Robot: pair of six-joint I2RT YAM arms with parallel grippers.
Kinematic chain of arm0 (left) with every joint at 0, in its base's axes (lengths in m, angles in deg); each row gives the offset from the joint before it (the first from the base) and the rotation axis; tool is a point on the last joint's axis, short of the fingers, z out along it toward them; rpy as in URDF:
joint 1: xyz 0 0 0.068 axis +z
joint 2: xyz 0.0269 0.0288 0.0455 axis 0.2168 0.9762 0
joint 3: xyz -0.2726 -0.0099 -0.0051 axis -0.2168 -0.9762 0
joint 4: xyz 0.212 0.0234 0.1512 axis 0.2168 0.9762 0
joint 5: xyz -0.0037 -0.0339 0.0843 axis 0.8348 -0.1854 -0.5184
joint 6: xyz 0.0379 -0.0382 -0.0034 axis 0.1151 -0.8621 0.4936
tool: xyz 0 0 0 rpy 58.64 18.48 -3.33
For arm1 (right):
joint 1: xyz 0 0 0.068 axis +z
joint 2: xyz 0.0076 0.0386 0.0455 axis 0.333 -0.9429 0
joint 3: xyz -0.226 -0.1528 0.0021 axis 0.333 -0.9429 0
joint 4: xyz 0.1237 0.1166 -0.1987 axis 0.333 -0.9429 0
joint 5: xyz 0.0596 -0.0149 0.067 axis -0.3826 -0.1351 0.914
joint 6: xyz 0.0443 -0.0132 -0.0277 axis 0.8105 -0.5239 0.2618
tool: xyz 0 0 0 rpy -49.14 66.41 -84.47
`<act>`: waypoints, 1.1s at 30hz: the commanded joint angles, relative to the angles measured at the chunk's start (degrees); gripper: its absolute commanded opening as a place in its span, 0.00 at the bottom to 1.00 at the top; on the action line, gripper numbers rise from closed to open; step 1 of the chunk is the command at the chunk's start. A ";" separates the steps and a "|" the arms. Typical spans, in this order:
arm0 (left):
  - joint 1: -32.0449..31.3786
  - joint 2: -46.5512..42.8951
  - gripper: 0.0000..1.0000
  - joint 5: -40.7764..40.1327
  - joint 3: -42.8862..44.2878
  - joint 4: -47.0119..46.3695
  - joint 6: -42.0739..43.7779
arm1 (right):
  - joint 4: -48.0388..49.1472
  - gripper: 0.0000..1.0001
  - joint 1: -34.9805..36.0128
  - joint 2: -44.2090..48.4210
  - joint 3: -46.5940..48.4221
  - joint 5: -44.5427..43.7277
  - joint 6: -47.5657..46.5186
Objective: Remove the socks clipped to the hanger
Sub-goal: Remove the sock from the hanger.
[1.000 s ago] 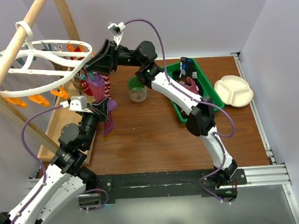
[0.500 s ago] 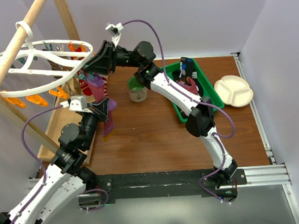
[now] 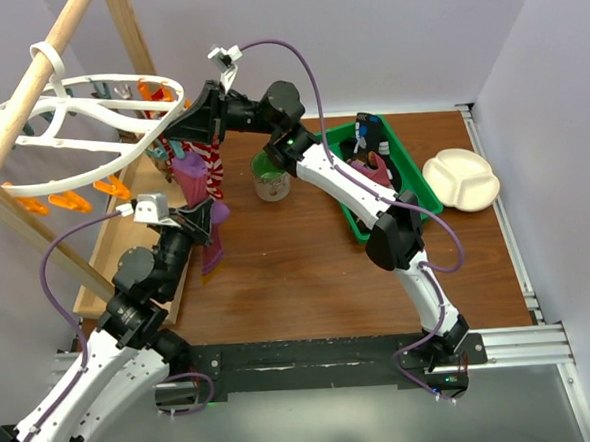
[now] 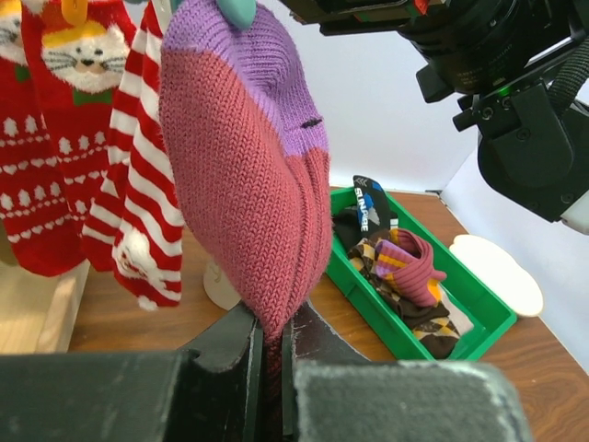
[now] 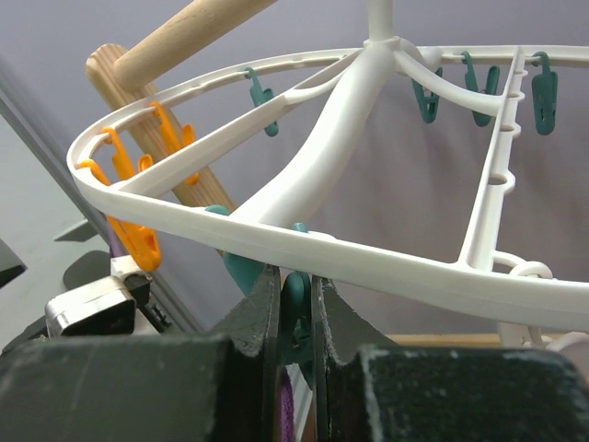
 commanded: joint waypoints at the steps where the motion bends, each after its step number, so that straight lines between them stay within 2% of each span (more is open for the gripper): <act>1: 0.22 -0.51 0.00 0.81 -1.07 2.30 -3.93 | -0.92 0.00 0.76 2.76 1.24 -1.06 -2.94; 9: 0.22 -2.45 0.00 0.46 -4.51 5.99 -7.63 | -3.04 0.00 0.76 3.64 0.62 -2.11 -5.23; 11: 0.22 -2.10 0.00 0.28 -4.07 6.17 -7.46 | -3.04 0.04 0.76 3.99 0.01 -2.37 -5.50; 12: 0.22 -2.10 0.00 0.19 -3.98 6.00 -7.46 | -3.13 0.08 0.76 4.25 -0.26 -2.99 -6.02; 13: 0.22 -2.09 0.00 0.19 -3.89 5.91 -7.28 | -3.65 0.18 0.76 4.43 -0.61 -3.25 -6.46; 15: 0.22 -2.09 0.00 0.11 -3.89 6.00 -7.02 | -4.70 0.28 0.84 5.31 -1.49 -4.13 -8.12; 16: 0.22 -2.09 0.00 0.02 -3.80 6.17 -6.84 | -4.97 0.40 0.93 5.75 -2.10 -4.22 -8.57; 17: 0.22 -2.09 0.00 -0.24 -3.80 6.26 -6.84 | -5.06 0.47 0.85 6.36 -2.54 -4.40 -8.92; 19: 0.22 -2.10 0.00 -0.25 -3.89 6.09 -6.58 | -5.15 0.54 0.84 6.80 -3.50 -4.48 -9.80; 20: 0.22 -2.10 0.00 -0.16 -3.80 5.91 -6.67 | -5.15 0.62 0.84 7.07 -3.68 -4.40 -9.98; 23: 0.22 -1.66 0.00 0.54 -3.63 5.47 -6.14 | -6.29 0.72 0.84 7.59 -4.47 -4.31 -11.12; 27: 0.22 -1.30 0.00 1.25 -3.54 5.21 -5.79 | -8.83 0.78 0.84 10.83 -8.42 -5.45 -13.84; 30: 0.13 -0.51 0.00 2.91 -2.84 4.77 -5.09 | -10.86 0.86 0.49 14.78 -15.61 -8.26 -17.18; 33: 0.13 0.01 0.00 5.46 -2.75 3.36 -3.95 | -12.79 0.90 -0.12 18.30 -20.71 -11.77 -19.29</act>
